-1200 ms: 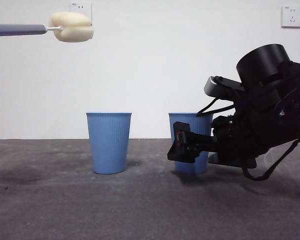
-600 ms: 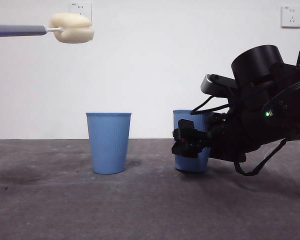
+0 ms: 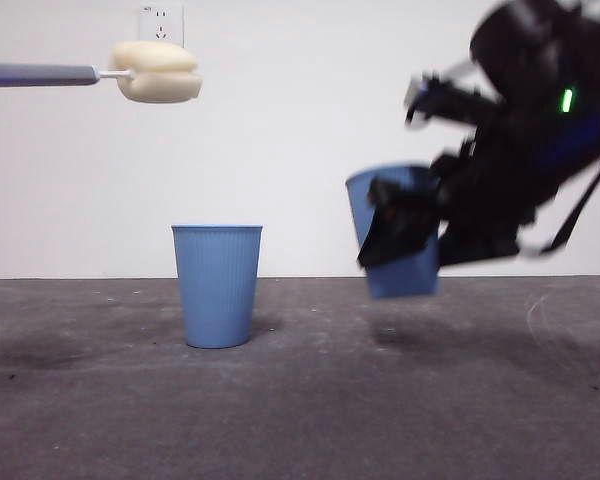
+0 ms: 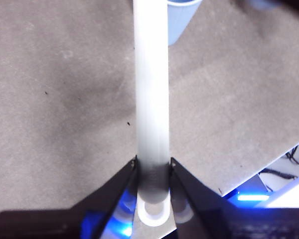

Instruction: Pick up the cup brush,pick up the cup,insert the brush into the cup,clean the cup,put the cup brush back,put the cup back to the fixed position on the table

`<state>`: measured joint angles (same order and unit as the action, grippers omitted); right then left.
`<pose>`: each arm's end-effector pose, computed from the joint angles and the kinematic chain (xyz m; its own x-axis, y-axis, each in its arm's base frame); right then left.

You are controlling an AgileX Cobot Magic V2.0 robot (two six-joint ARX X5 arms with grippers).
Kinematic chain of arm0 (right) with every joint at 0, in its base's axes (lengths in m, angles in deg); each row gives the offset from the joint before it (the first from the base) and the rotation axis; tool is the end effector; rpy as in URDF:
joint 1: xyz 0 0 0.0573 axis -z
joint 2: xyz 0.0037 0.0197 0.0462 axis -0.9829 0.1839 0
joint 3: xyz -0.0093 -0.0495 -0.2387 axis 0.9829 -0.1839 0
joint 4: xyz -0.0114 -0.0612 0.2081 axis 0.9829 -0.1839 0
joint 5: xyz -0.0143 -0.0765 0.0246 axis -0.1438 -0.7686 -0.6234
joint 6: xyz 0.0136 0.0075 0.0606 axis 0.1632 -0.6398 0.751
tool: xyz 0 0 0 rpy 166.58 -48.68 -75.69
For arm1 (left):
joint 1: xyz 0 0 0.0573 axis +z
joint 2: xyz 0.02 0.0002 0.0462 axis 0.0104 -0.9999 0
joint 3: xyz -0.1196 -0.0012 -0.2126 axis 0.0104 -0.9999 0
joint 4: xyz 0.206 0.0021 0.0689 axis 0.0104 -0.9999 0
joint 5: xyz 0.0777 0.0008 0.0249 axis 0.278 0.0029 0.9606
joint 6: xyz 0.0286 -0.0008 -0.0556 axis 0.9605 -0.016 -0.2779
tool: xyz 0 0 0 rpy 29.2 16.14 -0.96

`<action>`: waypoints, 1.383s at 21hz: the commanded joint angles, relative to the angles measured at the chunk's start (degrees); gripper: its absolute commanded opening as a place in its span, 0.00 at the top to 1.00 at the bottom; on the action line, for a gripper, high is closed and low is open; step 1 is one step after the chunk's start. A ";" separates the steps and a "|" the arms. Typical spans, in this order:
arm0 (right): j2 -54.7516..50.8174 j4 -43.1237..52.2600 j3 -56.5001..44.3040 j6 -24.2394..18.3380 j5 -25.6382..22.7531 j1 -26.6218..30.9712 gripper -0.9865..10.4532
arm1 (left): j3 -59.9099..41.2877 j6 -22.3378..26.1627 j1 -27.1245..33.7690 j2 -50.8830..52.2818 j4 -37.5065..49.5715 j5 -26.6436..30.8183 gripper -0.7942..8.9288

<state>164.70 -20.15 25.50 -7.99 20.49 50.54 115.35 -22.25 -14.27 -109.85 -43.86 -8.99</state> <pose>0.2470 0.1397 0.1736 0.7137 0.4799 -0.5103 -0.5550 0.8318 0.0060 0.1177 -0.0367 0.2870 0.5118 -0.3118 -0.8005 0.4340 0.8980 -0.0723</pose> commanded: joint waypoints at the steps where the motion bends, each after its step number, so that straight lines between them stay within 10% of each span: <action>1: -6.03 -21.33 4.22 -8.74 0.09 -1.16 0.93 | 0.04 3.06 -0.17 -0.72 -1.38 0.02 0.93; 11: -9.97 -68.59 17.49 -21.05 -11.47 -9.01 0.93 | 0.04 9.42 -14.88 -1.90 -9.86 7.30 0.93; 20: -9.86 -75.28 18.08 -25.46 -28.00 -20.92 0.93 | 0.04 12.85 -28.22 -5.29 -12.20 10.95 0.93; 29: -9.27 -75.80 18.08 -26.18 -33.29 -24.76 0.93 | 0.04 12.63 -33.92 -10.19 -8.17 10.49 0.93</action>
<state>154.80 -95.73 43.31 -33.54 -12.36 25.99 115.35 -10.12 -47.75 -119.75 -52.62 1.92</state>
